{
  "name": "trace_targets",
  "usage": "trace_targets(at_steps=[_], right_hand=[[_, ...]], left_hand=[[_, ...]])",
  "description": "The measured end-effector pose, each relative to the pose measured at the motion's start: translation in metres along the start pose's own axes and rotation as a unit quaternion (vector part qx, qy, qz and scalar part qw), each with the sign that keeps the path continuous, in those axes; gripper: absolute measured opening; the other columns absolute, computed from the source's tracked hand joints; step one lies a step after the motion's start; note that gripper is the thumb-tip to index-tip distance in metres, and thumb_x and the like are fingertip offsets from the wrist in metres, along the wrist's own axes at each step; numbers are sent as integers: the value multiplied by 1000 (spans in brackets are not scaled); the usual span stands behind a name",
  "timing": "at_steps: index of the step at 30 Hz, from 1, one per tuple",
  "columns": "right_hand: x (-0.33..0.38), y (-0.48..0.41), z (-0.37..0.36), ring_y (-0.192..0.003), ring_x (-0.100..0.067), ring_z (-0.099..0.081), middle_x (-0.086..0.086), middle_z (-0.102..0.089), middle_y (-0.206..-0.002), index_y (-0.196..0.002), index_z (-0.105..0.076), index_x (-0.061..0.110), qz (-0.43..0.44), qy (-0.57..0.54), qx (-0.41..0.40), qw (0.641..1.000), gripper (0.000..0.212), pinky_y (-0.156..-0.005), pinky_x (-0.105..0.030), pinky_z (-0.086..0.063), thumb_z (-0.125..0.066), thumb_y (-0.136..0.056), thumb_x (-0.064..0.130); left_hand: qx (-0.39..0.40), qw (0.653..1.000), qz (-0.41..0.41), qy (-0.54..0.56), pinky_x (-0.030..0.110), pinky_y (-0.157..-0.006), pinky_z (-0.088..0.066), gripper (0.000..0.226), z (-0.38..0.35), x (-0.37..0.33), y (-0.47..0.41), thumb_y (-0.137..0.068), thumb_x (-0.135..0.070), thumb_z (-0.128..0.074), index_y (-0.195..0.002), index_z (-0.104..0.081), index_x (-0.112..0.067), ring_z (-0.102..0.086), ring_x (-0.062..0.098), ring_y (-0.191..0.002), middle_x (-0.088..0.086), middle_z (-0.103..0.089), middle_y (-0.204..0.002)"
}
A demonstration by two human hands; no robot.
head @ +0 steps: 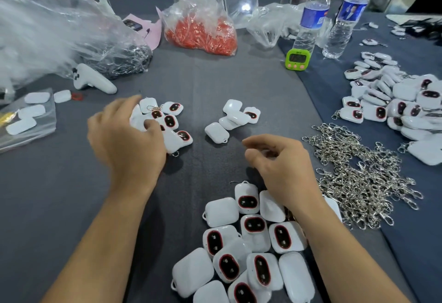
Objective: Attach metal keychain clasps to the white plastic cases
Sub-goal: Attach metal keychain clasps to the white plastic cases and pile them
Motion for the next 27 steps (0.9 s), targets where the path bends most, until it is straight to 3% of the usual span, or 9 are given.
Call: trace_targets(at_steps=[3, 5, 7, 9, 11, 12, 15, 19, 27], right_hand=[[12, 13, 14, -83, -7, -64, 17, -74, -93, -107, -75, 44, 17, 47, 38, 998, 22, -74, -13, -49, -73, -87, 33], [20, 40, 21, -91, 19, -56, 29, -65, -109, -122, -66, 50, 50, 114, 85, 989, 37, -79, 1, -37, -72, -86, 46], [20, 79, 22, -125, 34, -23, 42, -36, -142, -138, -47, 58, 82, 170, 147, 971, 57, -96, 9, -13, -65, -84, 62], [8, 116, 17, -142, 21, 18, 44, 10, -157, -146, -13, 69, 78, 248, 207, 943, 77, -104, 3, 12, -42, -75, 81], [-8, 140, 12, -140, 9, 38, 34, 37, -153, -141, 17, 67, 58, 321, 227, 918, 84, -105, -4, 23, -24, -71, 87], [-13, 146, 10, -140, 5, 42, 31, 41, -151, -139, 24, 63, 47, 334, 223, 915, 85, -106, -7, 25, -27, -76, 87], [-22, 151, 3, -147, -7, 38, 19, 41, -156, -138, 32, 55, 48, 364, 178, 913, 73, -116, -18, 24, -25, -95, 73], [-18, 132, -5, -154, -12, 19, 7, 13, -170, -161, 0, 43, 59, 335, 120, 933, 67, -121, -25, 16, -19, -99, 63], [-7, 55, -23, -149, -30, -23, -9, -33, -159, -156, -30, 16, 124, 406, 70, 903, 62, -124, -43, -14, -18, -104, 47]], left_hand=[[179, 979, -3, 98, 12, -82, -42, 27, -4, -27, 11, -79, -32, -66, -97, -73, -51, -61, -4, -93, -38, -66, -95], [344, 930, -34, 120, 16, -81, -43, 30, -5, -43, 43, -72, -56, -63, -101, -66, -65, -57, -13, -97, -41, -62, -101], [481, 865, -92, 114, 18, -97, -36, 57, 1, -53, 92, -70, -71, -60, -125, -48, -71, -37, -25, -123, -51, -43, -131], [561, 814, -122, 84, 22, -113, -25, 77, 6, -52, 142, -69, -83, -52, -138, -19, -76, -4, -24, -141, -52, -4, -151], [569, 809, -144, 7, 16, -119, -3, 80, 8, -46, 179, -67, -92, -28, -136, 9, -76, 25, -18, -140, -45, 27, -150], [554, 819, -145, -29, 12, -116, 7, 78, 8, -46, 190, -66, -92, -14, -134, 19, -71, 33, -15, -138, -40, 36, -149], [473, 868, -134, -72, 14, -114, 18, 77, 8, -52, 203, -73, -78, 6, -143, 23, -50, 32, -6, -143, -22, 32, -157], [402, 908, -116, -37, 23, -123, 7, 66, -2, -60, 192, -99, -54, -15, -160, -5, -33, 10, 3, -153, -10, 1, -169], [334, 935, -110, -53, 41, -124, -14, 55, -59, -63, 137, -104, -36, -32, -156, -29, -18, -16, 21, -154, 7, -25, -165]])
Point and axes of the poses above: each hand's wrist, its own y-axis away from the middle knuckle, its own z-axis out of the back of the hand, x = y × z, the point moved 8 cm from there along -y, towards the middle knuckle
